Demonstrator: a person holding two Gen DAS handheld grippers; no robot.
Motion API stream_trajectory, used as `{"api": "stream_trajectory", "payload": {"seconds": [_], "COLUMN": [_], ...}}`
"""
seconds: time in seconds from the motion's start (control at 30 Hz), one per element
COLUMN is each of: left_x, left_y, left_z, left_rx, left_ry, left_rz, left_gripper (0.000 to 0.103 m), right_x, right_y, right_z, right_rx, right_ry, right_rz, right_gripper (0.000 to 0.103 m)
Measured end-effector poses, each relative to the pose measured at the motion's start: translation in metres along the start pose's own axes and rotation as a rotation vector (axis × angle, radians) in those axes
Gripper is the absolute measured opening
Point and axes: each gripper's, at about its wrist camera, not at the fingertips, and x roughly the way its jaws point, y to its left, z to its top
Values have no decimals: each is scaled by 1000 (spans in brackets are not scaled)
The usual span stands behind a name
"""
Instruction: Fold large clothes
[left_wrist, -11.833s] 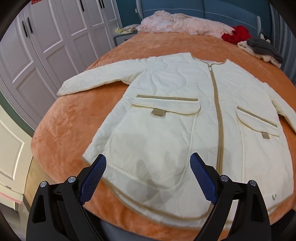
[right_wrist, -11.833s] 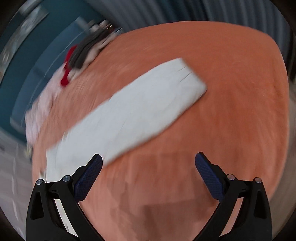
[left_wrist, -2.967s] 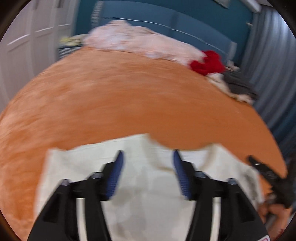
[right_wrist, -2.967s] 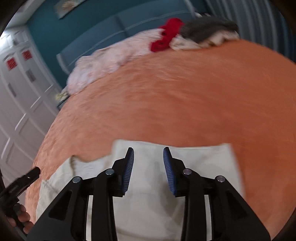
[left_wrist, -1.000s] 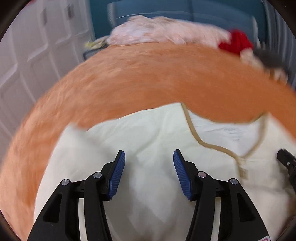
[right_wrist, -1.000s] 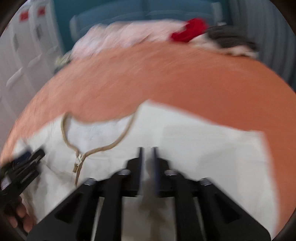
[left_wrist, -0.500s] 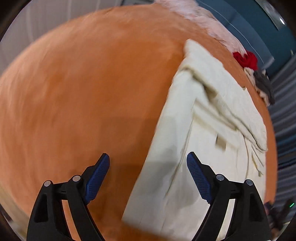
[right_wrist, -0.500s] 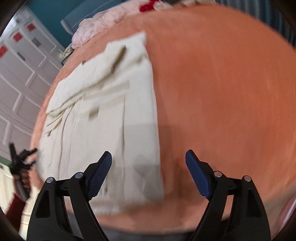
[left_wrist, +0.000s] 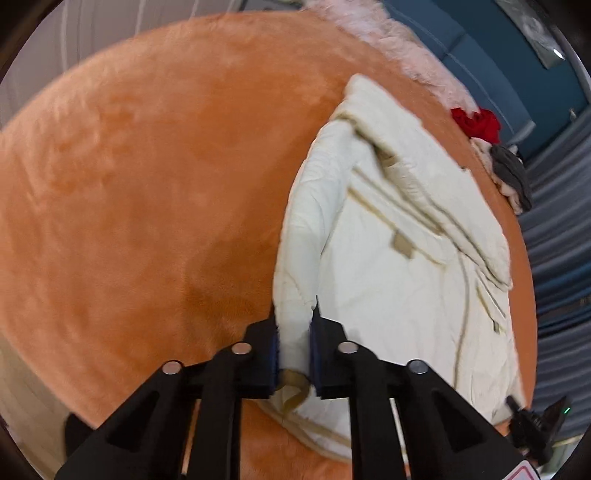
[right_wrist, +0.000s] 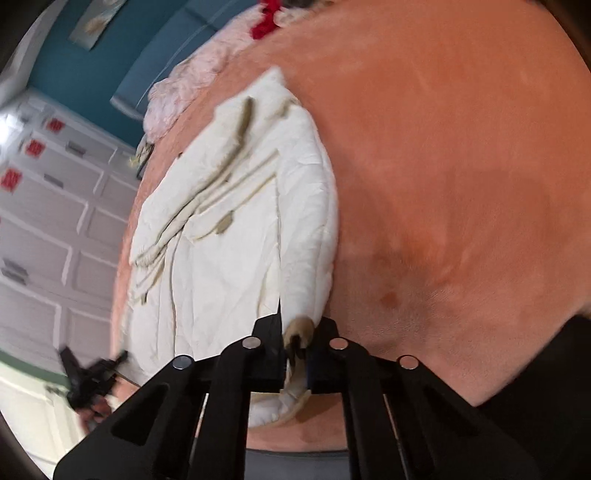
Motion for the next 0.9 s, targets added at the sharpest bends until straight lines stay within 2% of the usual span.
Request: {"api": "stream_trajectory", "payload": {"seconds": [0.1, 0.23, 0.37, 0.47, 0.53, 0.6, 0.67, 0.73, 0.8, 0.9], "left_x": [-31, -70, -105, -139, -166, -182, -190, -190, -186, -186], "left_y": [-10, -17, -15, -7, -4, -4, -4, -8, -16, -35], "left_z": [-6, -30, -80, -130, -157, -174, -178, -169, -150, -111], "left_rx": [62, 144, 255, 309, 345, 339, 282, 256, 247, 252], "left_ry": [-35, -39, 47, 142, 146, 135, 130, 94, 52, -56], "left_rz": [6, 7, 52, 73, 94, 98, 76, 63, 44, 20], "left_gripper": [5, 4, 4, 4, 4, 4, 4, 4, 4, 4], "right_x": [-21, -53, -89, -124, -143, -155, -162, -162, -161, -158], "right_y": [9, 14, 11, -3, -10, -11, -4, 9, 26, 52], "right_z": [-3, -19, -59, -95, -117, -130, -130, -114, -84, -46], "right_rx": [-57, -172, -327, -351, -342, -328, -333, -345, -377, -411], "right_ry": [-2, 38, 170, 300, 359, 381, 356, 306, 201, 44], "right_rz": [-2, -41, -121, -161, -174, -178, -169, -144, -109, -75], "right_gripper": [4, 3, 3, 3, 3, 3, 3, 3, 3, 3]}}
